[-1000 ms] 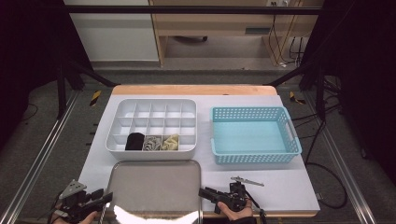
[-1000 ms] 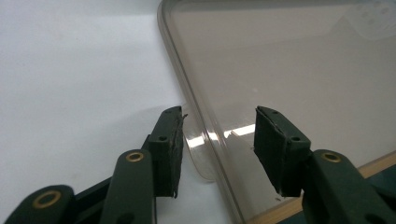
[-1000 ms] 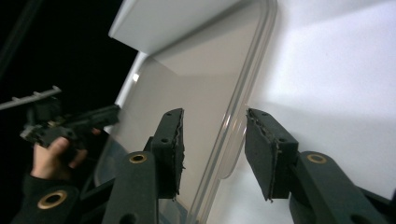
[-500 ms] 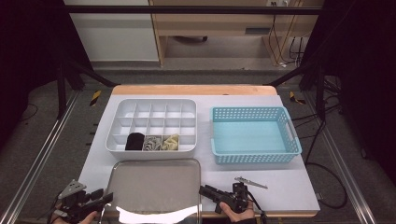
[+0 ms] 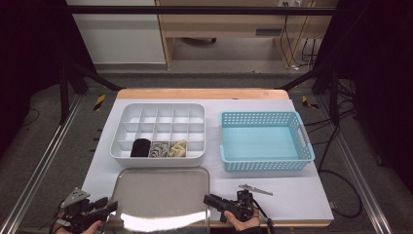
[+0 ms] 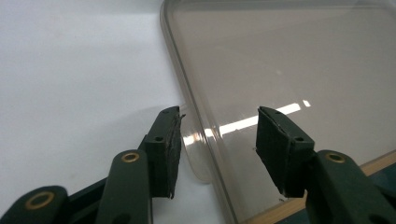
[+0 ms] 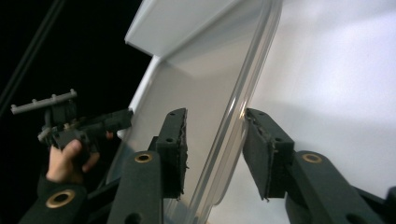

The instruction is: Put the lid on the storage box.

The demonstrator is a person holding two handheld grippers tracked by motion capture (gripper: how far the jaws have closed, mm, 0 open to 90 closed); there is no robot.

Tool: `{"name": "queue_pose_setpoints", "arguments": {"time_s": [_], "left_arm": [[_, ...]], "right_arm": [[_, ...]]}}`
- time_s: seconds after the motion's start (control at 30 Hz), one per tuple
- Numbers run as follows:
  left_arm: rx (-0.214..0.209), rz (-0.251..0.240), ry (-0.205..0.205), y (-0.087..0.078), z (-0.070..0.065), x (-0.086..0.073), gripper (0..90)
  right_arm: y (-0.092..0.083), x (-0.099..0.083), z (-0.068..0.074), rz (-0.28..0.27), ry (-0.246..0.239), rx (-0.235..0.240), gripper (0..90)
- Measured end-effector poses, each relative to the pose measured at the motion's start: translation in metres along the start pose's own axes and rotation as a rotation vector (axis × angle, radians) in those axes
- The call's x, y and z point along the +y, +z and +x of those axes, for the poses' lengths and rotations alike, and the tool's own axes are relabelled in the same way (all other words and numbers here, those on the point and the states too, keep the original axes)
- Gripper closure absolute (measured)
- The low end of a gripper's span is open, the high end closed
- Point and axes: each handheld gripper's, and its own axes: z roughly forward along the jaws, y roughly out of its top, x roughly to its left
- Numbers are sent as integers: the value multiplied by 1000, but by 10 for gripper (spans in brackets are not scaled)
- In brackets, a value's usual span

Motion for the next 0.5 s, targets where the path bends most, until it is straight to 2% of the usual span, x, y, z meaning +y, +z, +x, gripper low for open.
{"name": "queue_pose_setpoints", "arguments": {"time_s": [0.07,0.2,0.33,0.5], "left_arm": [[1,2,3,0,0,0,494],[2,2,3,0,0,0,496],[1,2,1,0,0,0,498],[-14,-3,-13,0,2,0,490]], "right_arm": [[0,-1,-1,18,13,-6,603],[0,-2,-1,32,3,-20,605],[0,-1,-1,49,-36,-51,706],[0,0,-1,59,-67,-63,720]]}}
